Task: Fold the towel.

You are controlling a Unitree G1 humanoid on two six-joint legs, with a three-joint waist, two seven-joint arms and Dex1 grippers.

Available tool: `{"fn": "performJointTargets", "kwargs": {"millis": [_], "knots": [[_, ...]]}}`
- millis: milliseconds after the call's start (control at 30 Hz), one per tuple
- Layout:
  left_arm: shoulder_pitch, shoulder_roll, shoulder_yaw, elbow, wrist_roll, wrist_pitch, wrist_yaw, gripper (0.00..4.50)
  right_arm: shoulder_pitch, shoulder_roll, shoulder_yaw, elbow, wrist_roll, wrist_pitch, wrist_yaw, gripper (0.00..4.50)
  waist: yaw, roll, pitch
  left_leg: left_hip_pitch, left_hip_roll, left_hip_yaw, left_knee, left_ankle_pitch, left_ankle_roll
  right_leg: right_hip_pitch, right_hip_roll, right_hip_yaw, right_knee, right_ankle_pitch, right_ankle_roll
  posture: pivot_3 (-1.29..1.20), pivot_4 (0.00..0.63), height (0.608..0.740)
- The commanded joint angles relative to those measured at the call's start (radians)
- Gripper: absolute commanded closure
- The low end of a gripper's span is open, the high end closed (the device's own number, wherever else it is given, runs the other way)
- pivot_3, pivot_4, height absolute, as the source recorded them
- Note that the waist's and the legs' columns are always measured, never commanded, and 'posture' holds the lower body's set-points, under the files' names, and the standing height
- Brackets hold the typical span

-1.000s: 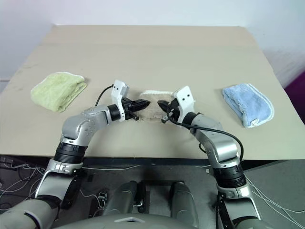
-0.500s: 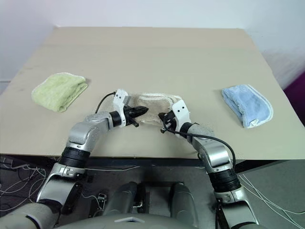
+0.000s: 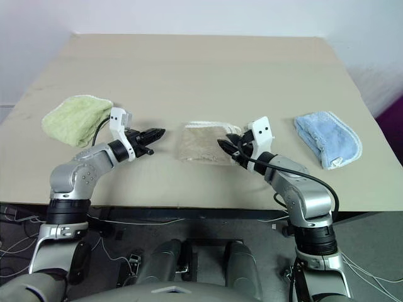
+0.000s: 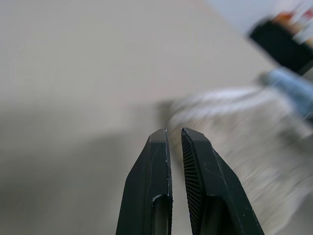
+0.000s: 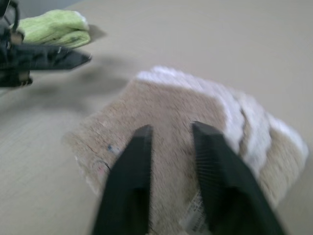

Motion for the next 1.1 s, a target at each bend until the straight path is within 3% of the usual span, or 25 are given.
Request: {"fn": "performJointTargets", "kwargs": {"millis": [33,200,500,1100], "knots": [[0.005,-0.002,-0.002,-0.039,0.027,-0.078,0.001,4.03,-0.022,0.029,-0.083,0.019,0.068,0.068,-0.049,1.66,0.0,0.0,0.0,0.0,0.0,0.0,0.0,-0.001,0.002,0.0,0.0,0.0,0.0,0.0,0.0,0.0,0.15,0.701],[0.018,-0.001,-0.014,-0.043,0.042,-0.109,-0.016,4.03,-0.039,0.058,-0.159,0.047,0.13,0.132,-0.105,0.06,-0.002,0.0,0.0,0.0,0.0,0.0,0.0,-0.001,0.002,-0.001,-0.002,0.0,0.0,0.0,0.0,0.0,0.15,0.701],[0.059,0.046,-0.085,-0.051,0.102,-0.202,-0.115,4.03,-0.049,0.09,-0.208,0.103,0.176,0.227,-0.182,0.06,-0.002,0.0,0.0,0.0,0.0,0.0,0.0,-0.001,0.002,-0.001,-0.002,0.0,0.0,0.0,-0.001,0.0,0.15,0.701],[0.108,0.054,-0.099,-0.112,0.071,-0.193,-0.205,4.03,-0.184,0.203,-0.232,0.23,0.303,0.438,-0.223,0.06,-0.027,0.001,0.0,0.0,0.002,0.0,-0.002,-0.002,0.003,-0.002,0.0,0.0,0.0,0.0,-0.001,0.0,0.15,0.701]]}}
